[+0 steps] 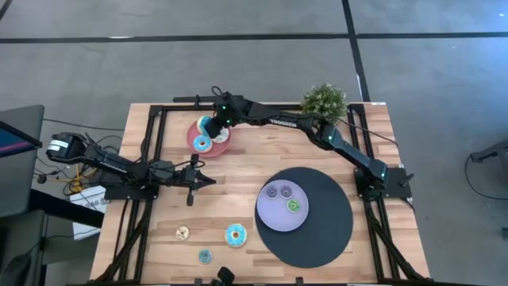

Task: Pick & Place donuts
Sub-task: Put the big blue donut on the pink plate

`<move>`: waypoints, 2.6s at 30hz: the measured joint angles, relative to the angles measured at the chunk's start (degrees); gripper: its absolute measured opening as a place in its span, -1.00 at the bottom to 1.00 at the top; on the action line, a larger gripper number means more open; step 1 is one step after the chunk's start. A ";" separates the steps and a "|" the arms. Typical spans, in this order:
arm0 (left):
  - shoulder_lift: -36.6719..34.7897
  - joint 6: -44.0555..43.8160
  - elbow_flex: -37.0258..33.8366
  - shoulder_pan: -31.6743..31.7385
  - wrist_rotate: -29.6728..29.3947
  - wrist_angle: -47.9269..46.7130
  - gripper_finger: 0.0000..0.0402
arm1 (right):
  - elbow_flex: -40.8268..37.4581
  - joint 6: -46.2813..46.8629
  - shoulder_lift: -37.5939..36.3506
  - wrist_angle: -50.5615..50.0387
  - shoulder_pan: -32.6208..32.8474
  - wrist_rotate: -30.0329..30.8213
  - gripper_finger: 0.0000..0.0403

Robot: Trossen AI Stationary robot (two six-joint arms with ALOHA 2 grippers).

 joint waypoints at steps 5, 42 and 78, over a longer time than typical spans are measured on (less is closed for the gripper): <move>0.00 -0.15 0.00 0.00 -0.01 0.05 -1.00 | 0.02 -0.02 -0.02 0.27 0.03 0.16 -0.01; 0.00 0.09 -0.02 0.02 -0.07 0.02 -1.00 | -0.19 -10.62 -10.17 -29.17 2.68 6.50 0.14; 0.88 -10.69 27.67 5.90 -27.62 -38.04 0.05 | -107.43 47.83 -87.80 -2.84 50.45 50.48 0.14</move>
